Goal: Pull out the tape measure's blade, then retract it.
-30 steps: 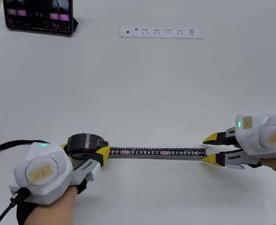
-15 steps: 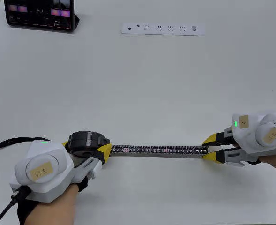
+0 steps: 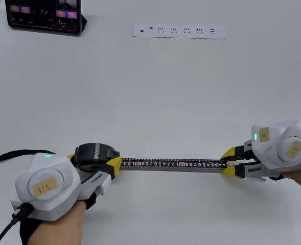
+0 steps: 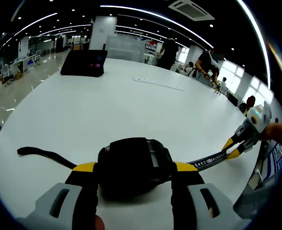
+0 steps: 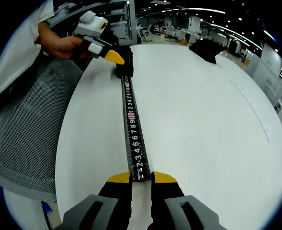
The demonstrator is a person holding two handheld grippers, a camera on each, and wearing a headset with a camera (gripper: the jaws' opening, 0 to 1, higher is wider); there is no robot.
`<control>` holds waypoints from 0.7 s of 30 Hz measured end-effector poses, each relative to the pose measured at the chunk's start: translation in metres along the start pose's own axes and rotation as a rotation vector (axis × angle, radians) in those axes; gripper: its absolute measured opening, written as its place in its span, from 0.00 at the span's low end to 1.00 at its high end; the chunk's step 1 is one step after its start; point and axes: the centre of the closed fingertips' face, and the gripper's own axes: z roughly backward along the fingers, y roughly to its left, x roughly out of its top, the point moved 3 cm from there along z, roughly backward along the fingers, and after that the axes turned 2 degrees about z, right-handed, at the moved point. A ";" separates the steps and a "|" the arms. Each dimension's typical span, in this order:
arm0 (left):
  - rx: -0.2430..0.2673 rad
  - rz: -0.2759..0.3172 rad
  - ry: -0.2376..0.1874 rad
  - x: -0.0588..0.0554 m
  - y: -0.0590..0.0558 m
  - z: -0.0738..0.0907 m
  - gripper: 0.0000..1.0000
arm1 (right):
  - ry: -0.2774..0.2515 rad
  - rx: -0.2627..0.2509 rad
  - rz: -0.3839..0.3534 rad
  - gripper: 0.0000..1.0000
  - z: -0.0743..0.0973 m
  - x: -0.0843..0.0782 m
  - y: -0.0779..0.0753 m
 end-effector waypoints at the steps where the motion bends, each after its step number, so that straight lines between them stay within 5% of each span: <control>1: 0.000 0.000 0.002 0.000 0.000 0.000 0.57 | -0.001 0.000 0.001 0.11 0.000 0.000 0.000; 21: -0.003 0.026 -0.002 0.001 0.001 0.000 0.58 | -0.010 0.004 -0.013 0.11 0.001 0.002 0.001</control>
